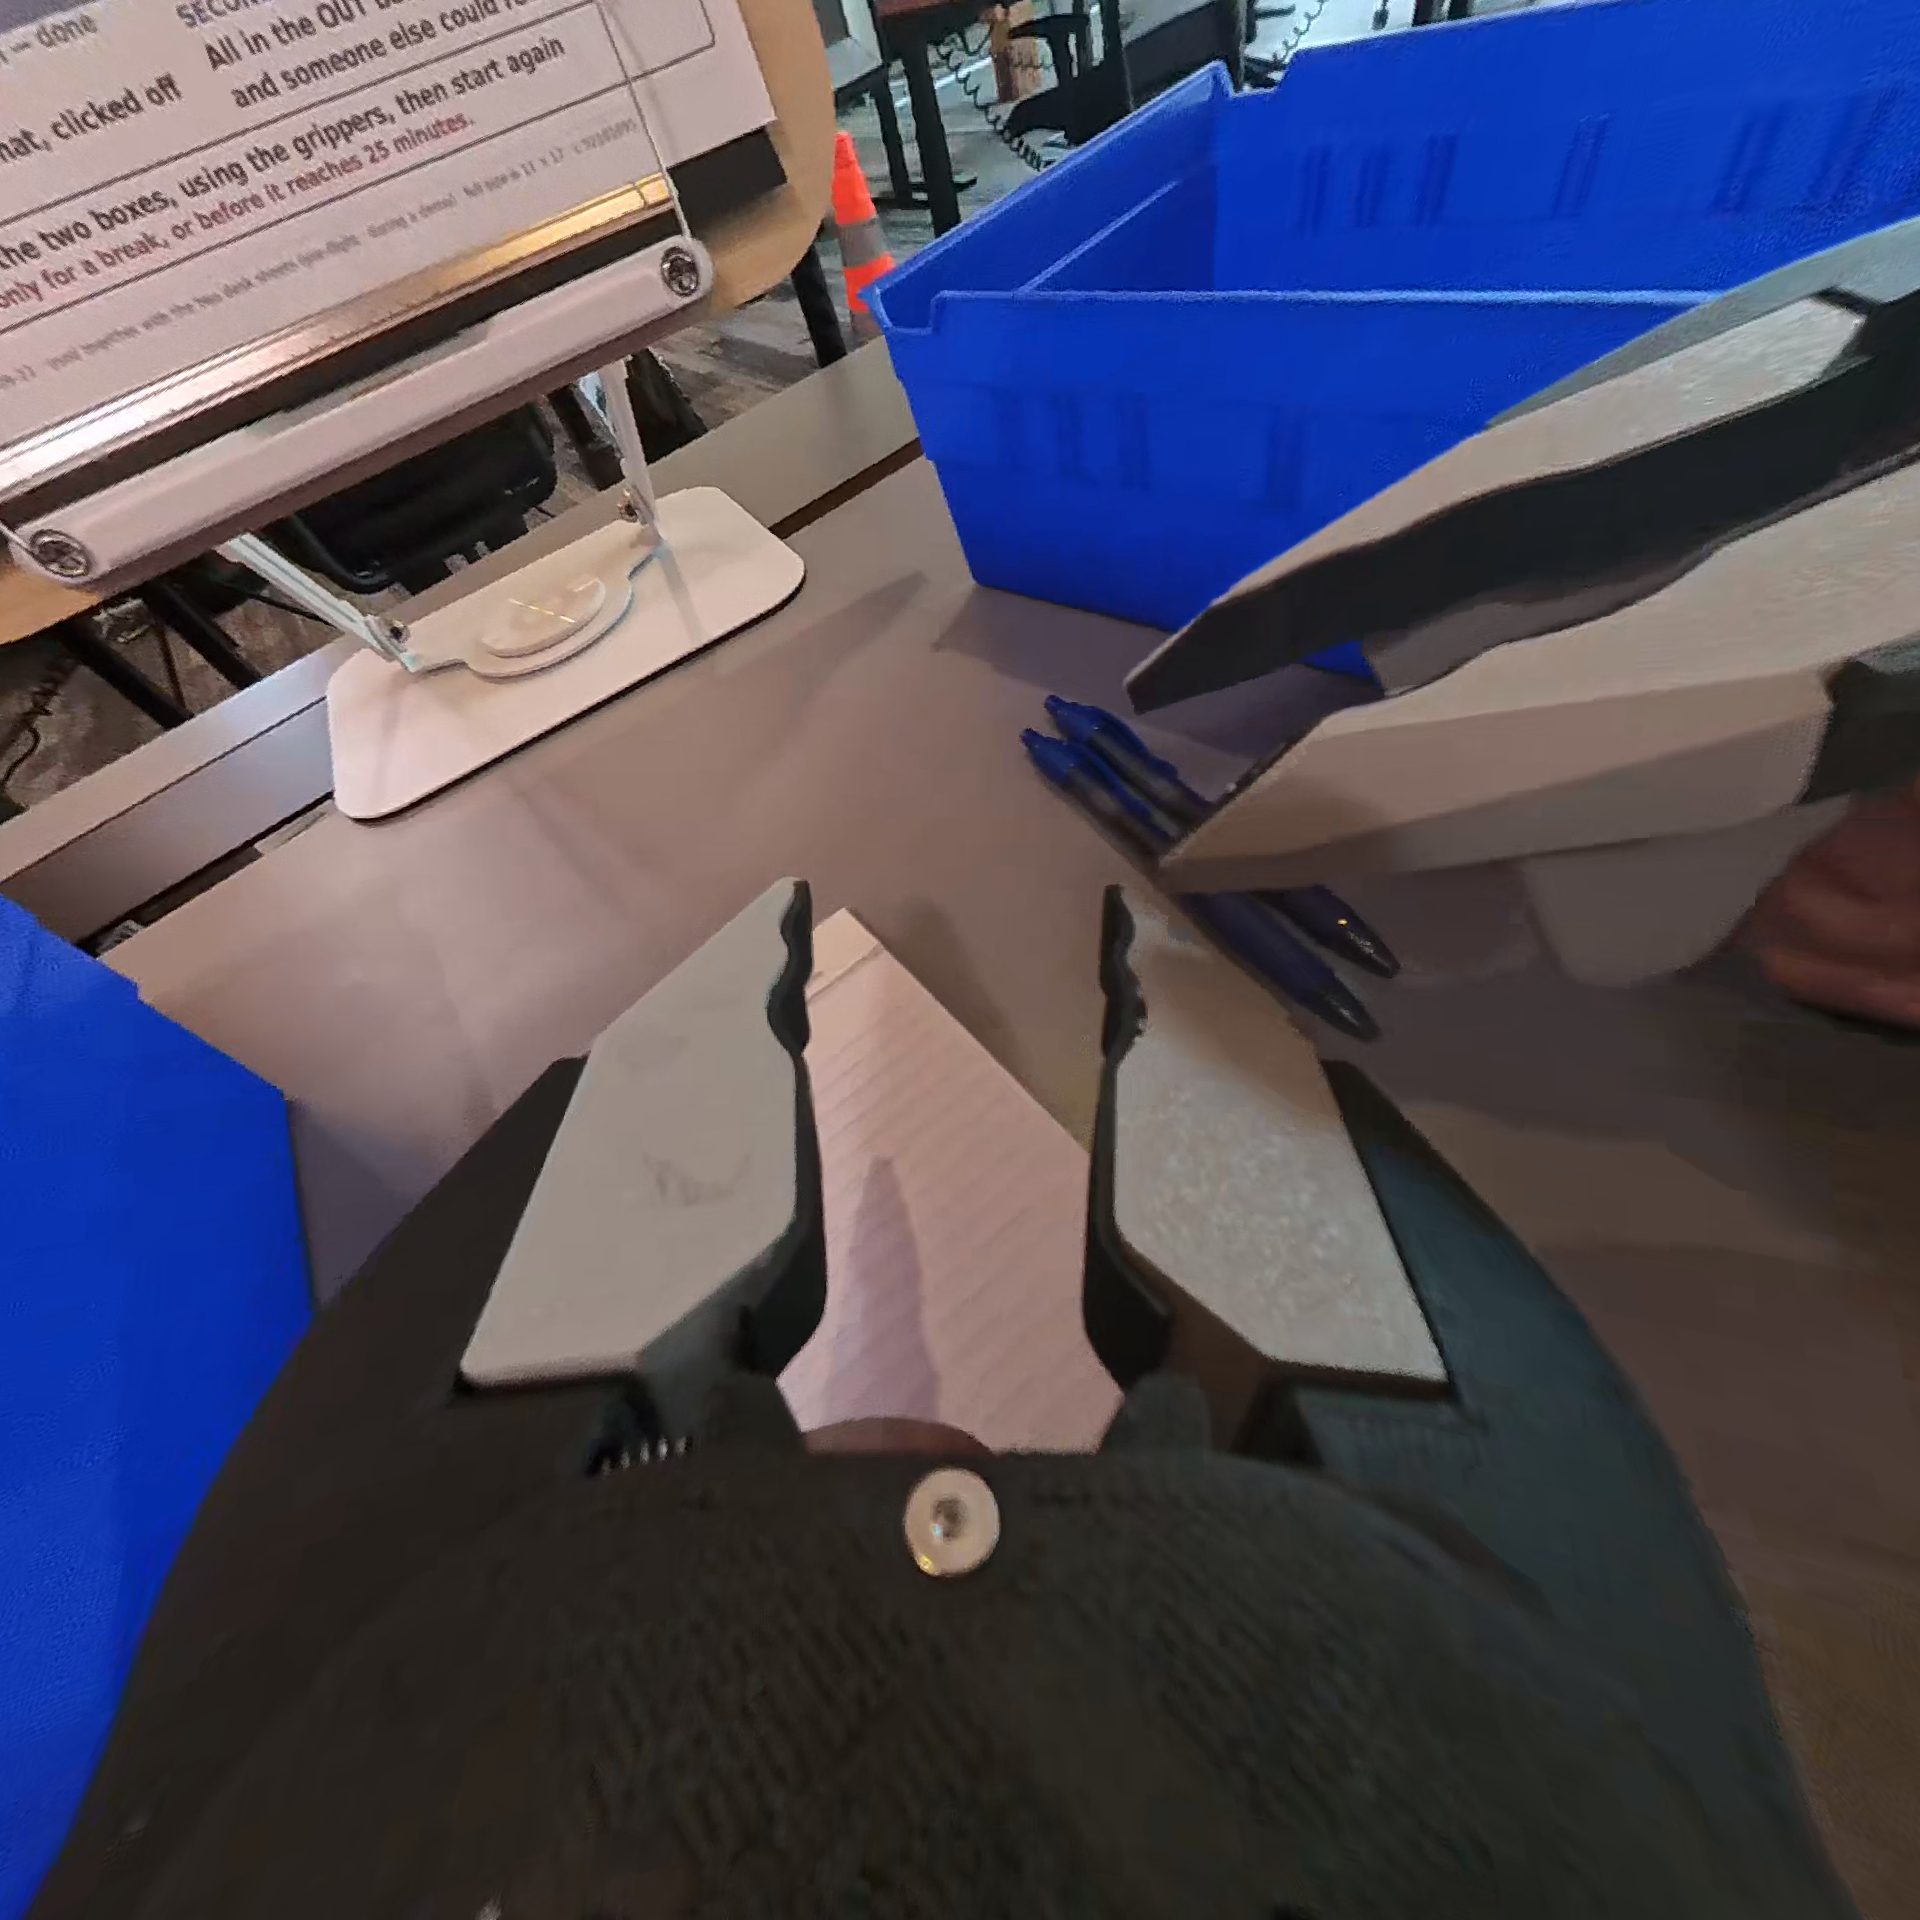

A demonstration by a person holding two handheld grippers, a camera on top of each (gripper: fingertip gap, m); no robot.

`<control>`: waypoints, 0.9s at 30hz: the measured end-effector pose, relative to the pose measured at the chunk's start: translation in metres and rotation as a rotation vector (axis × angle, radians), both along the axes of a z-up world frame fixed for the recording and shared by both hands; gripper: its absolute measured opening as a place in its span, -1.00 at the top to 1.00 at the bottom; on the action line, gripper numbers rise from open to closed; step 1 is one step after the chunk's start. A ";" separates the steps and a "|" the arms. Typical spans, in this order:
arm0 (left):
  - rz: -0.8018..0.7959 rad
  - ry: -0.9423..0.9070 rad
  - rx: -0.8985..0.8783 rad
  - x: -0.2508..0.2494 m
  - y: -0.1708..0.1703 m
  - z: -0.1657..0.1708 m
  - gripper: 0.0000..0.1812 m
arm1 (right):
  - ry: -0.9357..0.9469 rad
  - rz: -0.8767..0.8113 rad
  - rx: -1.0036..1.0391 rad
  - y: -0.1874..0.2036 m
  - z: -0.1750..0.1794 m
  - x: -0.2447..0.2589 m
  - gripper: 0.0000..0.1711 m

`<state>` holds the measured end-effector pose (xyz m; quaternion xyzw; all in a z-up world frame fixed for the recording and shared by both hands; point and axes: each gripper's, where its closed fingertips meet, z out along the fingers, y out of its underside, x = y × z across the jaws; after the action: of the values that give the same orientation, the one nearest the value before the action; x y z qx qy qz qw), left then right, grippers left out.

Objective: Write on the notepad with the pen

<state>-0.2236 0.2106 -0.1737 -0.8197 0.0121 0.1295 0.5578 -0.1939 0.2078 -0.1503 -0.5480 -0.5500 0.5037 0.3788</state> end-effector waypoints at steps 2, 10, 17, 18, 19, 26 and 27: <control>-0.022 -0.025 0.009 0.005 0.000 0.000 0.41 | 0.031 0.003 -0.004 -0.003 0.005 0.002 0.50; -0.068 -0.107 0.012 0.009 0.001 -0.001 0.44 | 0.036 0.102 -0.153 -0.021 -0.001 -0.002 0.55; -0.077 -0.120 -0.053 0.018 -0.005 0.000 0.43 | 0.128 0.130 -0.080 -0.024 0.016 0.015 0.62; -0.072 -0.067 -0.055 0.018 -0.005 0.002 0.43 | 0.132 0.113 -0.069 -0.021 0.018 0.016 0.61; -0.067 -0.017 -0.058 0.017 -0.005 0.004 0.43 | 0.147 0.090 -0.065 -0.016 0.022 0.016 0.59; -0.066 0.015 -0.072 0.015 0.000 -0.009 0.48 | 0.232 -0.023 0.134 0.001 0.038 0.024 0.49; -0.078 0.024 -0.081 0.015 0.000 -0.012 0.48 | 0.258 -0.005 0.171 -0.004 0.041 0.027 0.47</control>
<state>-0.2086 0.2107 -0.1855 -0.8388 0.0557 0.1168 0.5287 -0.1673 0.2034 -0.1094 -0.4457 -0.5363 0.5203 0.4930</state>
